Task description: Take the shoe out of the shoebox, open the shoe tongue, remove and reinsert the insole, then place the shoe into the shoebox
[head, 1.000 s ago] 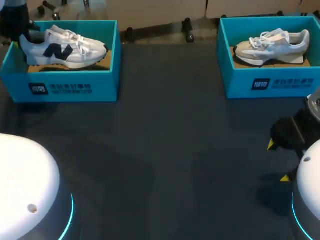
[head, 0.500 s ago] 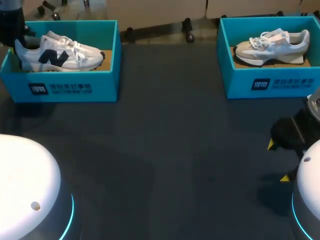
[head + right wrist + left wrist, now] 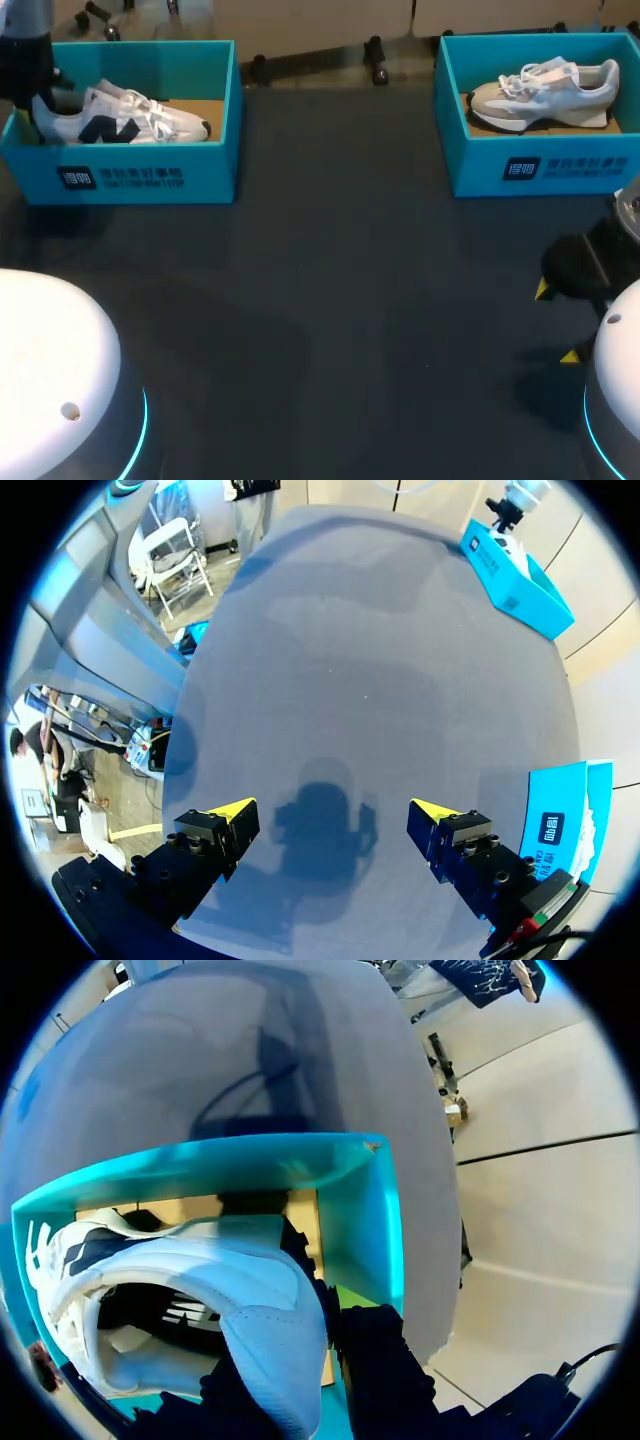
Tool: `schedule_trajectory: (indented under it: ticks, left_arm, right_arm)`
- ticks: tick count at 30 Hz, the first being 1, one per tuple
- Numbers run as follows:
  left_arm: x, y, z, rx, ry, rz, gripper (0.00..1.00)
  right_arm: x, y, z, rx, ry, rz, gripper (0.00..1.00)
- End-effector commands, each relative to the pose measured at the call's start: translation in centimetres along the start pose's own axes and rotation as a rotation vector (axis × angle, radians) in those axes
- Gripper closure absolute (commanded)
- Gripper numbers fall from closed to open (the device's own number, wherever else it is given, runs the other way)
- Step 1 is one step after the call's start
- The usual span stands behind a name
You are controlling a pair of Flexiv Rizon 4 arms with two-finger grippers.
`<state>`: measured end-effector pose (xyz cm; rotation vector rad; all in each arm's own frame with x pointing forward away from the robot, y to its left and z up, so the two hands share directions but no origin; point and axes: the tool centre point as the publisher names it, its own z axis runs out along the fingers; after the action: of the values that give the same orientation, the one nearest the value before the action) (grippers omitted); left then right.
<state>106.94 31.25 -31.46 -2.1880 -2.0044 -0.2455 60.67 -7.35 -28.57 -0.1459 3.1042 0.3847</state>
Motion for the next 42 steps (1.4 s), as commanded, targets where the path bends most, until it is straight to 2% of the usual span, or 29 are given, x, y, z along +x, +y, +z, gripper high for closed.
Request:
schedule_trajectory:
  ticks: [1,9,16,27,42]
  left_arm:
    - [-0.2,-0.3,0.6,0.001,0.003,0.0,1.0]
    - [-1.0,-0.8,1.9,0.03,0.006,-0.002,1.0]
    - [-1.6,-0.5,2.3,0.059,-0.038,0.007,1.0]
    - [-2.5,-0.7,3.7,0.053,-0.008,0.025,1.0]
    - [-2.5,-0.7,5.6,0.084,-0.018,0.102,1.0]
  right_arm:
    - [0.2,0.0,0.0,0.0,-0.004,0.0,0.0]
    - [0.2,0.0,0.0,0.0,-0.004,0.0,0.0]
    - [0.2,0.0,0.0,0.0,-0.004,0.0,0.0]
    - [0.2,0.0,0.0,0.0,-0.004,0.0,0.0]
    - [0.2,0.0,0.0,0.0,-0.004,0.0,0.0]
